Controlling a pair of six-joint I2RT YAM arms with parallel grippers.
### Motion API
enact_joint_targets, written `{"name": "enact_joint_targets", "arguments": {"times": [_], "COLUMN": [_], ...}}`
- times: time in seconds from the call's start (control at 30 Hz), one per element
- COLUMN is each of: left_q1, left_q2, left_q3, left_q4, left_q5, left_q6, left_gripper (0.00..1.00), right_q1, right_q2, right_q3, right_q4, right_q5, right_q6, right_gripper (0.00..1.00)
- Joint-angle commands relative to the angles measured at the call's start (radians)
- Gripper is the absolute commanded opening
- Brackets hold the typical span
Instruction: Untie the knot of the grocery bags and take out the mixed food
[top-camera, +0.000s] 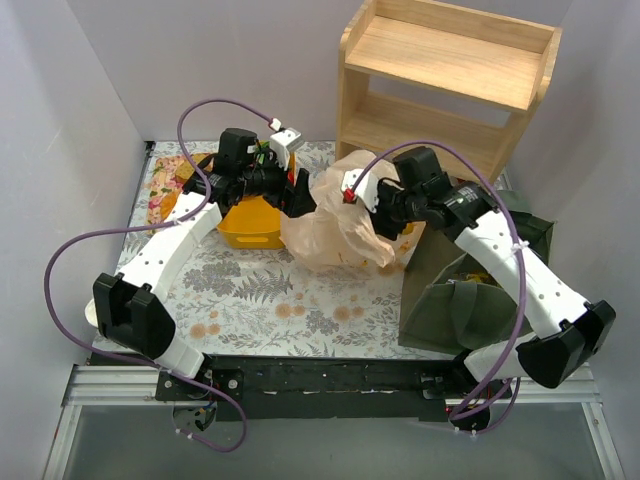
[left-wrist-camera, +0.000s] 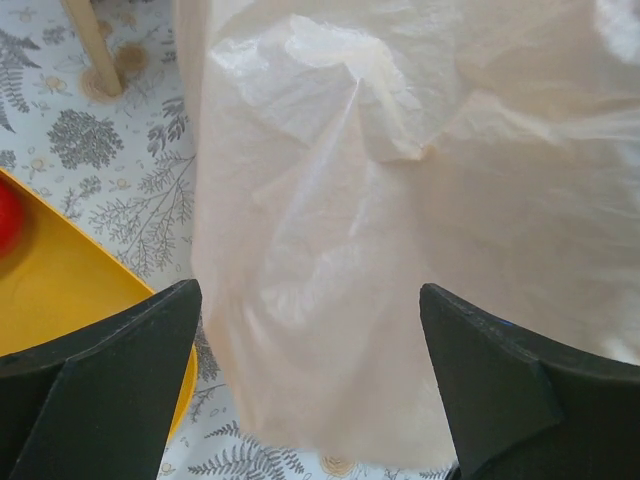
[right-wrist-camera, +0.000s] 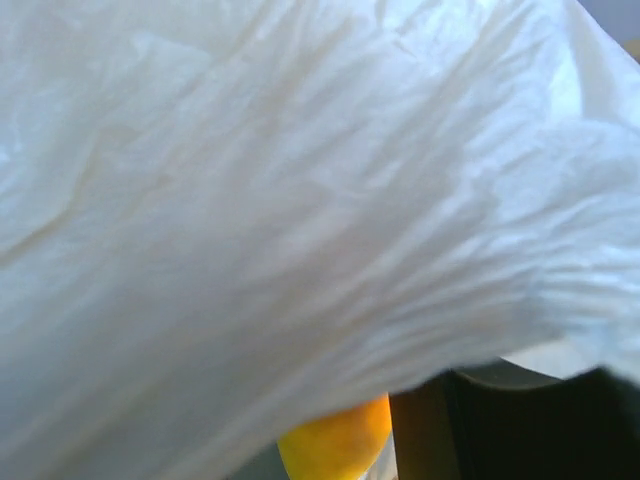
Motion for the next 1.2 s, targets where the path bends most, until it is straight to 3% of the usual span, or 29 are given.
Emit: {"name": "enact_joint_targets", "arguments": {"times": [0.0, 0.03, 0.1, 0.17, 0.3, 0.6, 0.7, 0.83, 1.0, 1.17], "left_q1": [0.001, 0.001, 0.001, 0.001, 0.001, 0.0, 0.0, 0.001, 0.001, -0.002], "left_q2": [-0.051, -0.048, -0.036, -0.027, -0.014, -0.02, -0.011, 0.016, 0.03, 0.047], "left_q3": [0.067, 0.077, 0.098, 0.103, 0.1, 0.035, 0.053, 0.122, 0.153, 0.161], "left_q4": [0.002, 0.0, -0.003, 0.002, 0.009, 0.025, 0.026, 0.028, 0.08, 0.143], "left_q5": [0.017, 0.024, 0.041, 0.06, 0.06, 0.061, 0.077, 0.17, 0.329, 0.466], "left_q6": [0.005, 0.0, -0.006, -0.007, -0.02, -0.035, -0.055, -0.121, -0.252, -0.343], "left_gripper": [0.92, 0.92, 0.93, 0.93, 0.93, 0.93, 0.94, 0.98, 0.98, 0.98], "right_q1": [0.002, 0.0, 0.006, 0.006, 0.005, -0.011, -0.009, -0.009, -0.009, 0.003], "right_q2": [-0.014, -0.011, -0.014, -0.008, -0.018, -0.156, -0.25, -0.365, -0.322, -0.27], "right_q3": [0.202, 0.215, 0.143, 0.044, -0.153, 0.0, 0.015, -0.075, -0.13, -0.147], "right_q4": [-0.199, -0.3, -0.288, -0.23, -0.211, -0.293, -0.2, 0.097, 0.356, 0.526], "right_q5": [-0.205, -0.316, -0.314, -0.21, -0.021, -0.031, -0.077, -0.076, 0.065, -0.016], "right_q6": [-0.053, -0.129, -0.075, 0.023, -0.004, -0.162, -0.193, -0.185, -0.131, -0.147], "right_gripper": [0.01, 0.01, 0.01, 0.01, 0.01, 0.01, 0.01, 0.01, 0.01, 0.01]}}
